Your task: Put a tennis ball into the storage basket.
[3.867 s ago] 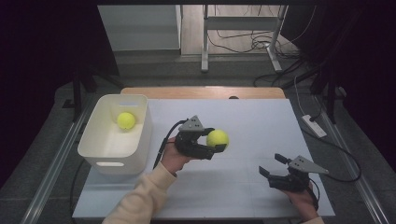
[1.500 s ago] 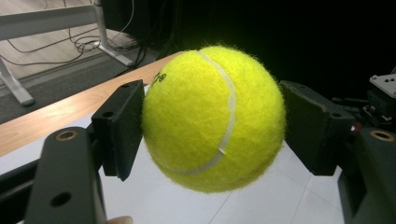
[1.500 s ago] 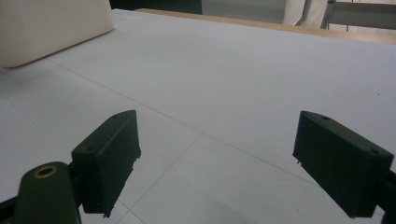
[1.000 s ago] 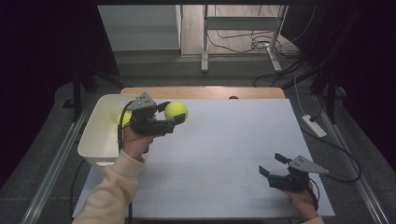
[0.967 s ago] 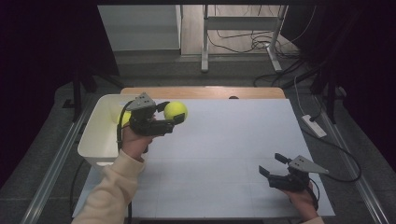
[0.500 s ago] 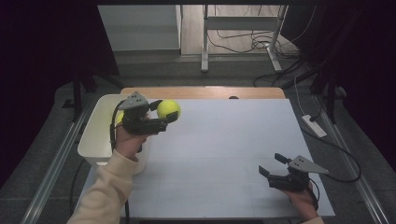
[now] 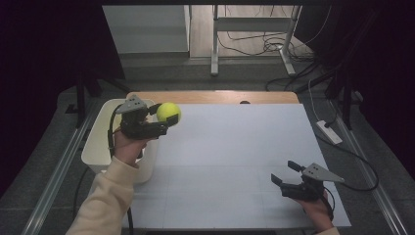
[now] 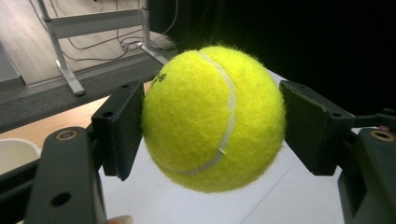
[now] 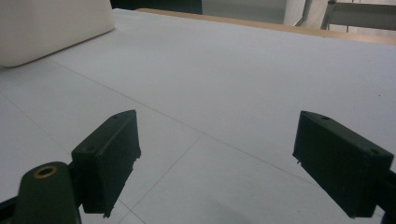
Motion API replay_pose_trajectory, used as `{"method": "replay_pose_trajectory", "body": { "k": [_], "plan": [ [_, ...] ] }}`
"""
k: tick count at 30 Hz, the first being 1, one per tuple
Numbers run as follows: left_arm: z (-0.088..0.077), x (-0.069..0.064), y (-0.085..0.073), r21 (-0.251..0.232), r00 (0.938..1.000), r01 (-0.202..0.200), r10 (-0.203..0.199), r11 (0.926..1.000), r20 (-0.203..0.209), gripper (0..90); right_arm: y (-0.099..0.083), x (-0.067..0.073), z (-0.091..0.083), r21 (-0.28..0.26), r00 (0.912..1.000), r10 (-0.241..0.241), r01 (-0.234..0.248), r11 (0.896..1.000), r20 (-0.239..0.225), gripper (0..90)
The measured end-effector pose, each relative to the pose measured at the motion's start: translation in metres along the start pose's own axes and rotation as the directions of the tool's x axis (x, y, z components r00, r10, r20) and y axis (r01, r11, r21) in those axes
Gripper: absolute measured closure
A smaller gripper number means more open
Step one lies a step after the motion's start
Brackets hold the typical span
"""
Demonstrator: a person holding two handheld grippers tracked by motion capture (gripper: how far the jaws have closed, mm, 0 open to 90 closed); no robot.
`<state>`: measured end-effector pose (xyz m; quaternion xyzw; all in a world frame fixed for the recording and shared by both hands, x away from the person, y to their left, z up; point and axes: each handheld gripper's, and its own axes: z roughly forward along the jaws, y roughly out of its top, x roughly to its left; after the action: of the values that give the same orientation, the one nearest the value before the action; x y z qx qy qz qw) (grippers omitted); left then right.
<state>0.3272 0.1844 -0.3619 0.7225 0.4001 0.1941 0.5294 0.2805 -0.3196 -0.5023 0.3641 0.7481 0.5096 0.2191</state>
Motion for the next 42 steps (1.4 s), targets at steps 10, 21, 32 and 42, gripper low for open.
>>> {"method": "replay_pose_trajectory", "body": {
  "k": [10, 21, 32, 42],
  "plan": [
    [-0.008, 0.012, -0.003, -0.004, 0.9992, 0.016, -0.016, 0.9999, -0.037, 27.2, 0.0, 0.0, 0.001, 0.003, 1.0, 0.001, -0.001, 1.0, 0.003, 14.6],
    [-0.017, 0.029, -0.009, 0.006, 0.9951, 0.042, -0.041, 0.9991, -0.09, 27.2, 0.001, 0.0, 0.0, -0.003, 1.0, 0.004, -0.004, 1.0, 0.002, 14.6],
    [-0.022, 0.041, -0.013, 0.013, 0.9893, 0.06, -0.058, 0.9981, -0.134, 27.2, 0.0, 0.0, 0.001, -0.001, 1.0, 0.003, -0.003, 1.0, 0.002, 14.6],
    [-0.024, 0.051, -0.015, 0.017, 0.9833, 0.072, -0.069, 0.9972, -0.168, 27.1, 0.0, 0.0, 0.001, 0.007, 1.0, -0.002, 0.002, 1.0, 0.002, 14.7]
  ]
}}
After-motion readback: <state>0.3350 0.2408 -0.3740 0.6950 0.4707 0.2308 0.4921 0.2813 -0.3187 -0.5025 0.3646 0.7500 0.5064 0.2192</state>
